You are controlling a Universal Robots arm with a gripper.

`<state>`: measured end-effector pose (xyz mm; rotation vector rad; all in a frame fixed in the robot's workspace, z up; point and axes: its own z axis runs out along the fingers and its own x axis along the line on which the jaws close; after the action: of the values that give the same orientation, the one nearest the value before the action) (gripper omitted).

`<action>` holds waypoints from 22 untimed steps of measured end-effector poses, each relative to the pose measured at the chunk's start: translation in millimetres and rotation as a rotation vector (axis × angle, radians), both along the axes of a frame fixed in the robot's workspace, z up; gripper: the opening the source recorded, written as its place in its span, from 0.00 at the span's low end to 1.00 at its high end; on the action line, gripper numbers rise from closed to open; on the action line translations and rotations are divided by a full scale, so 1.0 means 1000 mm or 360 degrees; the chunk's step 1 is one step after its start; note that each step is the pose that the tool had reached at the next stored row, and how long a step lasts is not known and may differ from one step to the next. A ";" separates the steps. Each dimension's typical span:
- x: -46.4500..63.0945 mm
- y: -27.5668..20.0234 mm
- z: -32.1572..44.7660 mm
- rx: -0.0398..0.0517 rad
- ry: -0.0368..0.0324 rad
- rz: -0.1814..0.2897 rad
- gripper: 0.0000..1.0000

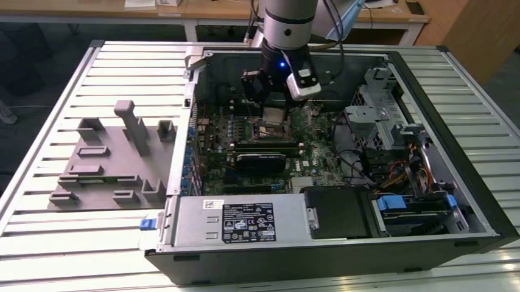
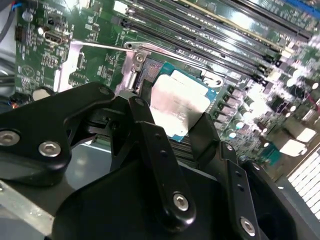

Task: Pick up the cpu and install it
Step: 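Place the cpu into insertion slot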

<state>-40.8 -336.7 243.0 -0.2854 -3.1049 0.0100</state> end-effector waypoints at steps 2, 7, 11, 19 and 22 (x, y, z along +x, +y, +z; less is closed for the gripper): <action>0.000 0.0000 0.0000 0.0000 0.0000 -0.0051 0.54; 0.000 0.0000 0.0000 0.0000 0.0000 -0.0174 0.54; 0.000 0.0000 -0.0001 0.0000 0.0000 -0.0390 0.54; 0.000 0.0000 -0.0004 0.0000 0.0000 -0.0603 0.54; 0.000 -0.0001 -0.0003 -0.0004 -0.0002 -0.0678 0.54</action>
<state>-40.8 -336.7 242.7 -0.9356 -2.9752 0.0053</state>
